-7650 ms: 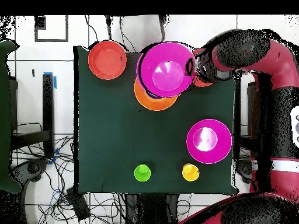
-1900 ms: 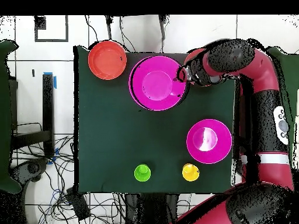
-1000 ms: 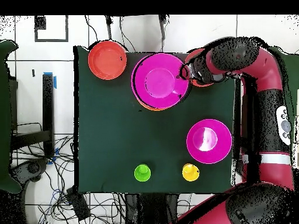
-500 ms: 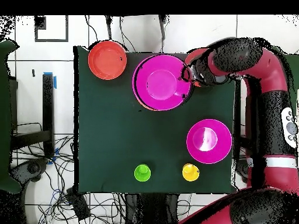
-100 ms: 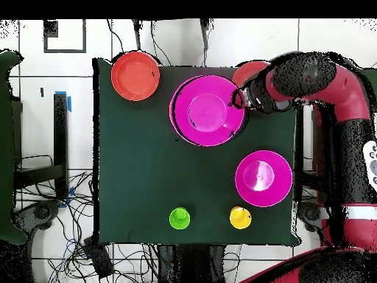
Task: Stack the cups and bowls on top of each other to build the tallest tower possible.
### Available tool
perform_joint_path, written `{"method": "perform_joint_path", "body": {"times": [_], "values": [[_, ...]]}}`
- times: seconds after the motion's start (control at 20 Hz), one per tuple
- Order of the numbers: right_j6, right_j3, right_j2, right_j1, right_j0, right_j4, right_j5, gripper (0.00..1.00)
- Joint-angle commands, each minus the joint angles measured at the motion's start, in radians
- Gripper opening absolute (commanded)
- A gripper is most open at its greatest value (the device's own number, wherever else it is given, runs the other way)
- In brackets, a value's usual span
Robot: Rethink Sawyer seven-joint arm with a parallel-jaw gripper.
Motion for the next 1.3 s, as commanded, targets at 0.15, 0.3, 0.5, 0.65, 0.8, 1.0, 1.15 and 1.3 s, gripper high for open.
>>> {"method": "perform_joint_path", "body": {"times": [0.15,0.3,0.5,0.65,0.8,1.0,1.15,1.3], "values": [[-0.2,0.106,-0.034,-0.021,-0.007,-0.054,-0.065,0.0],[-0.189,0.133,-0.035,-0.015,-0.014,-0.054,-0.084,0.0],[-0.178,0.164,-0.037,-0.014,-0.024,-0.056,-0.107,0.0],[-0.18,0.175,-0.037,-0.01,-0.03,-0.058,-0.118,0.0],[-0.176,0.18,-0.037,-0.01,-0.03,-0.055,-0.118,0.0],[-0.175,0.187,-0.039,-0.007,-0.033,-0.053,-0.126,0.0],[-0.177,0.188,-0.039,0.0,-0.034,-0.052,-0.133,0.0],[-0.182,0.189,-0.038,0.008,-0.035,-0.054,-0.141,0.0]]}}
